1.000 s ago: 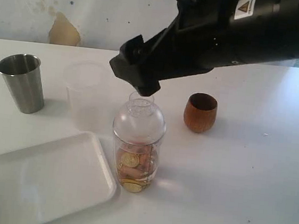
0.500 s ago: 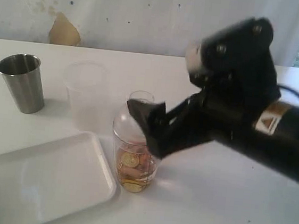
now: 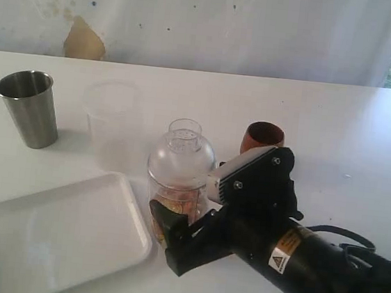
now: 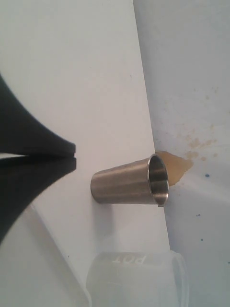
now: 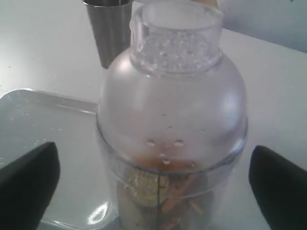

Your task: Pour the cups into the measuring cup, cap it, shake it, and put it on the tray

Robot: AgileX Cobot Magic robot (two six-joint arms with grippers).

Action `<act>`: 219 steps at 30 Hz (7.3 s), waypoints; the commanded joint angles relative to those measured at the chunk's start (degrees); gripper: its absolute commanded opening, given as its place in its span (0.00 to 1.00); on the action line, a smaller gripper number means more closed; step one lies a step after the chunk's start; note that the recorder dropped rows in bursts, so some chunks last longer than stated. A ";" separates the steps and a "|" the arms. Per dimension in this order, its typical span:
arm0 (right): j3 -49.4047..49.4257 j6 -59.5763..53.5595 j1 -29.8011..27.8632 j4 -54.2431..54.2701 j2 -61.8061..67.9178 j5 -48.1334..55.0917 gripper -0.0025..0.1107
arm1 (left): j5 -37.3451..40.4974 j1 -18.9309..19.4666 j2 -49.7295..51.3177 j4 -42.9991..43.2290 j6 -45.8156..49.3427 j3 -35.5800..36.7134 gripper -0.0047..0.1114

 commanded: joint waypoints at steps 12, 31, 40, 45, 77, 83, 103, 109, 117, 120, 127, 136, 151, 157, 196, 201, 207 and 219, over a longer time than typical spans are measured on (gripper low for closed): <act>-3.88 0.36 0.07 2.79 18.09 -15.54 0.94 | -0.50 -0.11 -0.29 -0.05 -0.09 0.24 0.04; -8.70 0.24 0.07 3.05 20.65 -13.23 0.94 | -0.50 -0.11 -0.29 -0.05 -0.09 0.24 0.04; -8.70 0.24 0.07 2.73 20.65 -12.93 0.94 | -0.50 -0.11 -0.29 -0.05 -0.09 0.24 0.04; -8.70 0.68 0.07 3.33 20.65 -13.48 0.94 | -0.50 -0.11 -0.29 -0.05 -0.09 0.24 0.04; -13.85 -13.86 -3.67 9.45 -7.21 10.03 0.02 | -0.50 -0.11 -0.29 -0.05 -0.09 0.24 0.04; -15.43 -2.17 -1.36 -10.60 -10.83 18.94 0.02 | -0.60 -0.11 -0.29 -0.05 -0.09 0.24 0.04; -21.24 -2.54 -3.03 0.06 -10.45 30.09 0.02 | -0.72 -0.11 -0.29 -0.05 -0.09 0.24 0.04; -22.50 0.49 0.27 -10.58 -9.67 28.00 0.02 | -0.58 -0.11 -0.29 -0.05 -0.09 0.24 0.04; -25.74 0.65 -3.27 4.46 -8.52 28.03 0.02 | -0.65 -0.11 -0.29 -0.05 -0.09 0.24 0.04; -25.96 -2.37 -5.63 21.60 -6.32 23.21 0.02 | -0.67 -0.11 -0.29 -0.05 -0.09 0.24 0.04; -27.89 -6.93 -2.08 16.28 -6.76 27.70 0.02 | -0.67 -0.11 -0.29 -0.05 -0.09 0.24 0.04; -28.35 -18.72 -0.62 7.83 -5.38 27.46 0.02 | -0.56 -0.11 -0.29 -0.05 -0.09 0.24 0.04; -38.86 -50.66 -14.29 25.88 11.81 21.01 0.02 | -0.54 -0.01 -0.29 -0.05 -0.09 0.24 0.04; -47.18 -67.48 -14.39 25.88 19.45 21.01 0.02 | -0.54 -0.01 -0.29 -0.05 -0.09 0.24 0.04; -60.11 -119.79 -14.12 32.07 32.39 11.23 0.02 | -0.54 -0.01 -0.29 -0.05 -0.09 0.24 0.04; -60.11 -119.79 -14.12 27.09 32.78 10.58 0.02 | -0.54 -0.01 -0.29 -0.05 -0.09 0.24 0.04; -60.11 -119.79 -14.12 22.95 32.82 9.91 0.02 | -0.54 -0.01 -0.29 -0.05 -0.09 0.24 0.04; -60.11 -119.79 -14.12 18.27 32.82 6.66 0.02 | -0.54 -0.01 -0.29 -0.05 -0.09 0.24 0.04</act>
